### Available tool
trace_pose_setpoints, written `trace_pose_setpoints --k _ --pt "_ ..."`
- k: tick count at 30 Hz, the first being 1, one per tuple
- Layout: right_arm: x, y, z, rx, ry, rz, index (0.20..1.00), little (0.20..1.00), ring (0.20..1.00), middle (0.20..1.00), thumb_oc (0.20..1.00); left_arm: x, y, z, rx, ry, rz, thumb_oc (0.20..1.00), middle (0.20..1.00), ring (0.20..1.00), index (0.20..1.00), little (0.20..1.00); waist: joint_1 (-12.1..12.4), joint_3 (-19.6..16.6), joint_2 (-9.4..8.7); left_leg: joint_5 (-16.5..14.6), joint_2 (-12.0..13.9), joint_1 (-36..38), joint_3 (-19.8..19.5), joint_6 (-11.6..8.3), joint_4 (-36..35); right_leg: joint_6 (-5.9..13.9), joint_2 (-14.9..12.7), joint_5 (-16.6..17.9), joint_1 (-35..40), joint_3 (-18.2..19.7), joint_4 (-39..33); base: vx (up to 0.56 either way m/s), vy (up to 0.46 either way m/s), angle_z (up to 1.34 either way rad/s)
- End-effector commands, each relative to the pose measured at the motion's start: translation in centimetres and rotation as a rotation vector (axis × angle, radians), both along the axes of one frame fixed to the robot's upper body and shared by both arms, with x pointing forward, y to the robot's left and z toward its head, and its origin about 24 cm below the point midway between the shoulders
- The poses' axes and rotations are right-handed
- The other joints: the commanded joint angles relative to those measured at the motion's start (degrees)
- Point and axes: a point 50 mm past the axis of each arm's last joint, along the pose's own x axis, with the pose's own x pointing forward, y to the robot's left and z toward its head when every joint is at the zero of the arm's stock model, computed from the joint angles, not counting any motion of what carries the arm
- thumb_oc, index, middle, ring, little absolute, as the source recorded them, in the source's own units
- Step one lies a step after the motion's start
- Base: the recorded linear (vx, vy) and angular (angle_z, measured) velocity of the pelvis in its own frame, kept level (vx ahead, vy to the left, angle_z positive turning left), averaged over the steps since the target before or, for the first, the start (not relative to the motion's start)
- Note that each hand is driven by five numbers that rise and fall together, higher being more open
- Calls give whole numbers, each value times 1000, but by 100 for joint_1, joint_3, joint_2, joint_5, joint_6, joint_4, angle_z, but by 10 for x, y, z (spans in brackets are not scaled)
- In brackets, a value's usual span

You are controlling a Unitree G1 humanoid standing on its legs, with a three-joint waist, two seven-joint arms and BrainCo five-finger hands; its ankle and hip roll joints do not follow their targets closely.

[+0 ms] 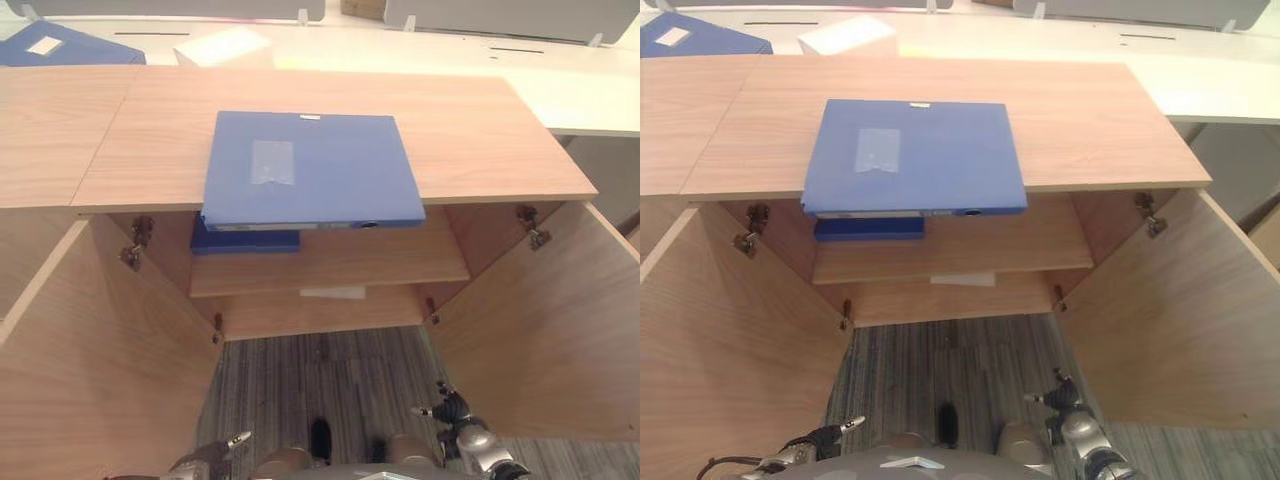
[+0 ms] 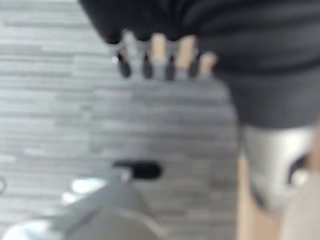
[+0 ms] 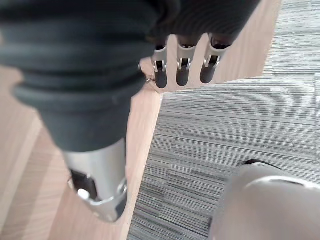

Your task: Put the empty folder in the office cabinet

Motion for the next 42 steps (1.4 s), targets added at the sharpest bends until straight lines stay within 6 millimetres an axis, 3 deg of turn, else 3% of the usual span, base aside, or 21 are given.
trace_pose_setpoints --k 1,4,7,11,15,16,18,21,25,26,30,31,35,42 --pt "11 -18 9 -126 -71 72 1000 1000 1000 1000 1000 3 4 1 25 -32 23 1000 1000 1000 1000 1000 39 96 35 -602 545 35 309 -449 14 107 10 791 524 -212 -1272 37 -189 -3" --pt "12 -14 9 -125 -69 113 1000 1000 1000 1000 1000 6 12 4 97 -66 19 1000 1000 1000 1000 1000 69 106 -88 -684 674 177 553 -581 35 316 -238 1255 556 -361 -1979 39 -253 -29" --pt "9 -12 7 -109 -51 132 1000 1000 1000 1000 1000 10 13 5 176 -120 -5 1000 1000 1000 1000 1000 93 47 -193 -736 782 219 579 -621 80 380 -136 1142 630 -259 -2089 52 -293 -43" --pt "11 -21 9 -134 -30 157 1000 1000 1000 1000 1000 19 14 10 272 -214 -34 1000 1000 1000 1000 1000 85 -37 -227 -658 846 210 535 -755 104 213 11 1022 935 -319 -2475 31 -151 -3" --pt "9 -31 10 -154 -16 160 1000 1000 1000 1000 1000 40 21 23 411 -350 -29 1000 1000 1000 1000 1000 57 -106 -179 -584 901 221 511 -891 113 112 130 1025 1141 -345 -2783 15 -29 1" --pt "5 -37 10 -154 -6 115 1000 1000 1000 1000 1000 56 28 35 499 -408 -16 1000 1000 1000 1000 1000 66 -144 -135 -534 925 213 470 -962 106 58 183 1042 1277 -375 -2973 6 -7 -4" --pt "5 -37 10 -153 -4 111 1000 1000 1000 1000 1000 58 29 37 517 -421 -21 1000 1000 1000 1000 1000 66 -148 -130 -527 927 215 462 -970 103 53 190 1042 1288 -375 -2986 5 0 7" --pt "-2 -46 10 -151 3 58 1000 1000 1000 1000 1000 80 51 65 736 -563 27 1000 1000 1000 1000 1000 59 -205 -46 -461 942 239 416 -1043 52 6 223 1031 1366 -371 -3048 12 51 2" --pt "-7 -51 10 -158 5 37 1000 1000 1000 1000 1000 94 72 91 913 -665 45 1000 1000 1000 1000 1000 48 -232 10 -465 934 279 413 -1054 -5 10 211 1022 1379 -358 -3048 14 87 0" --pt "-11 -52 10 -164 5 25 1000 1000 1000 1000 1000 102 85 111 1038 -720 64 1000 1000 1000 1000 1000 47 -253 33 -488 925 297 418 -1048 -34 28 193 1019 1384 -352 -3048 22 98 -4" --pt "-19 -52 9 -157 13 -2 1000 1000 1000 1000 1000 112 113 156 1344 -818 50 1000 1000 1000 1000 1000 39 -283 32 -560 900 346 425 -1014 -76 81 158 1019 1400 -313 -3048 28 65 5" --pt "-19 -52 9 -157 13 -2 1000 1000 1000 1000 1000 112 113 156 1344 -818 50 1000 1000 1000 1000 1000 39 -283 32 -560 900 346 425 -1014 -76 81 158 1019 1400 -313 -3048 27 28 -3" --pt "-29 -49 5 -145 27 -26 1000 1000 1000 1000 1000 122 132 204 1636 -935 -16 1000 1000 1000 1000 1000 33 -337 -18 -663 870 386 458 -970 -76 136 130 1008 1419 -262 -3048 44 24 -4" --pt "-35 -48 4 -138 41 -45 1000 1000 1000 1000 1000 136 133 250 1868 -1100 -158 1000 1000 1000 1000 1000 -17 -403 -52 -760 838 434 528 -925 -76 205 118 1016 1417 -154 -3048 31 11 -7"
